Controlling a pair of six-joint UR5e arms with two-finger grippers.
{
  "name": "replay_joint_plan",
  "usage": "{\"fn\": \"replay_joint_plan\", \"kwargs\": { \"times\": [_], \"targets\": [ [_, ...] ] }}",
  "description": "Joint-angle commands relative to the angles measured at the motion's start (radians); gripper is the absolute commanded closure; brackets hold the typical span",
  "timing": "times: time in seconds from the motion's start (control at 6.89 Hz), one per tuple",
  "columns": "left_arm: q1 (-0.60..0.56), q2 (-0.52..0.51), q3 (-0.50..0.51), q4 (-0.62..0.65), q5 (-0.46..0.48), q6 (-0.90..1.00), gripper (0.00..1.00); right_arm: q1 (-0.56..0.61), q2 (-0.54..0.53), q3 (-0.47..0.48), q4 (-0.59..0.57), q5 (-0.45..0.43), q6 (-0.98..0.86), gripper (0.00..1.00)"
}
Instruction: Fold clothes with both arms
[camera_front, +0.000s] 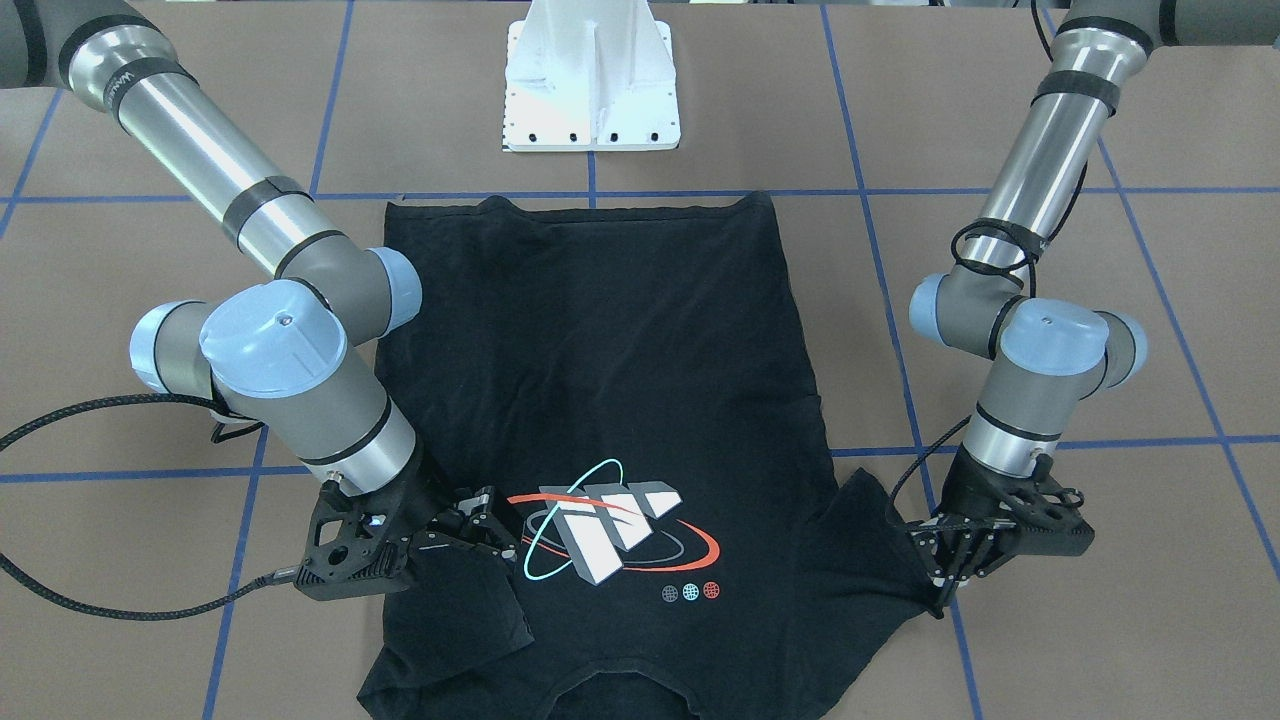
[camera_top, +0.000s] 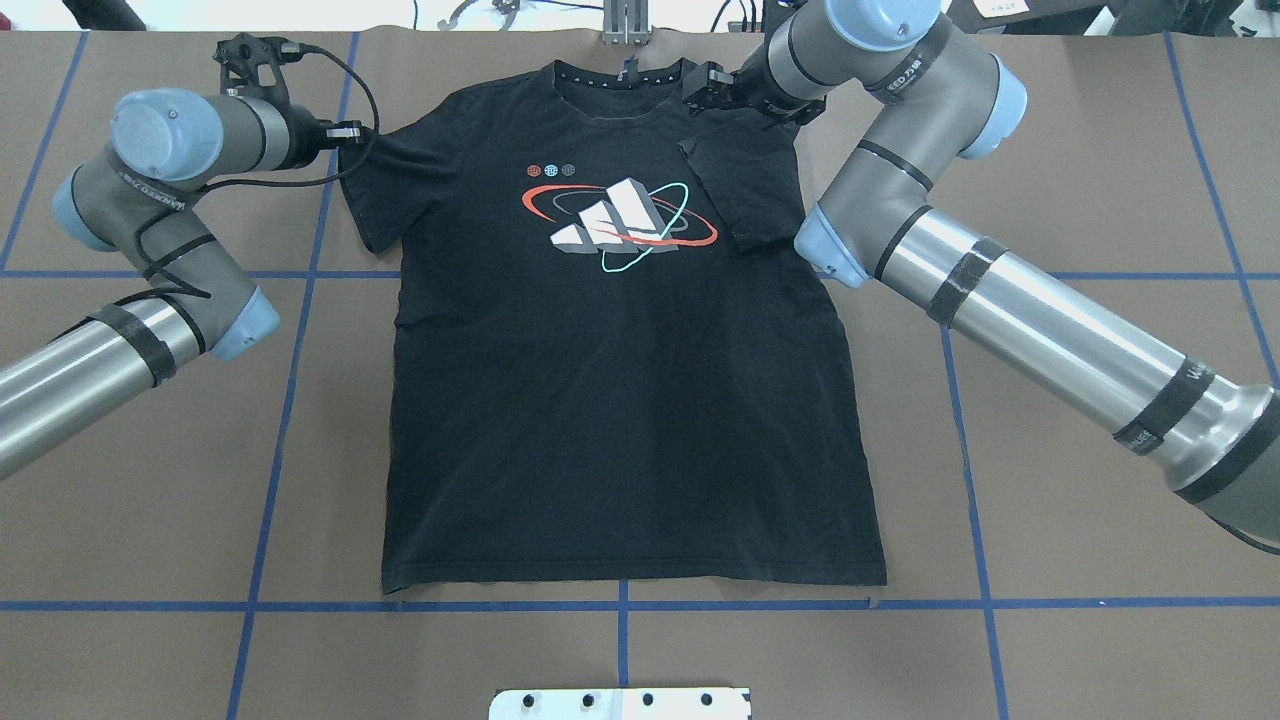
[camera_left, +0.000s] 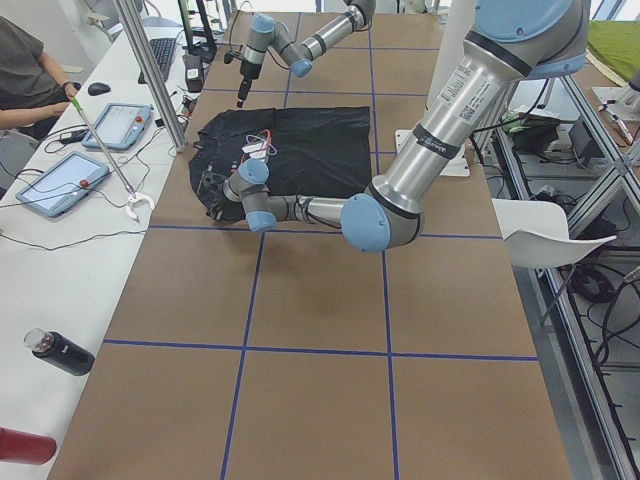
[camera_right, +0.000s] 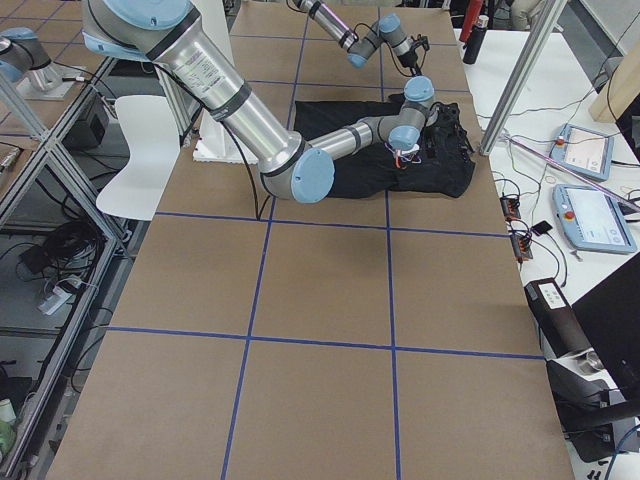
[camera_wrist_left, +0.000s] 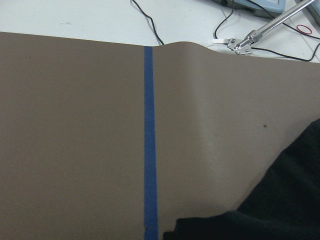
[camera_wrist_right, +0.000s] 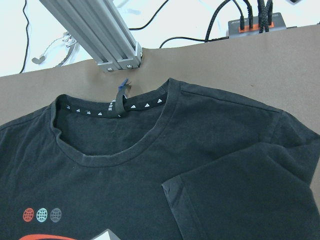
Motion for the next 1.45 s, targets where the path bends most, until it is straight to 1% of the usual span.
{"fn": "replay_joint_plan", "kwargs": {
  "times": [0.0,0.15,0.29,0.44,0.58,0.73,0.87,1.02,1.16,1.31],
  "targets": [
    [-0.001,-0.001,-0.191,0.183,-0.038,-0.017,1.0,0.0,0.0,0.007,0.001,-0.001,0.005,0.01],
    [0.009,-0.013,-0.223,0.214,-0.039,-0.117,1.0,0.0,-0.002,0.015,0.0,-0.002,0.021,0.01],
    [0.054,-0.063,-0.21,0.214,-0.036,-0.228,1.0,0.0,-0.035,0.06,0.0,-0.002,0.025,0.01],
    [0.072,-0.144,-0.12,0.209,-0.03,-0.303,1.0,0.002,-0.061,0.093,0.0,-0.002,0.025,0.01],
    [0.086,-0.245,0.011,0.179,-0.021,-0.36,1.0,0.006,-0.064,0.096,0.0,0.0,0.025,0.01],
    [0.112,-0.308,0.119,0.098,0.05,-0.385,1.0,0.011,-0.068,0.096,0.001,0.011,0.024,0.01],
    [0.123,-0.329,0.175,0.026,0.056,-0.44,1.0,0.024,-0.09,0.124,0.001,0.035,0.022,0.0],
    [0.135,-0.33,0.186,-0.001,0.066,-0.454,1.0,0.037,-0.13,0.163,0.001,0.049,0.013,0.0],
    [0.146,-0.329,0.186,-0.007,0.079,-0.456,0.97,0.035,-0.13,0.165,0.0,0.048,0.013,0.0],
    [0.146,-0.326,0.183,-0.007,0.076,-0.451,0.01,0.034,-0.13,0.165,0.0,0.048,0.015,0.0]
  ]
}}
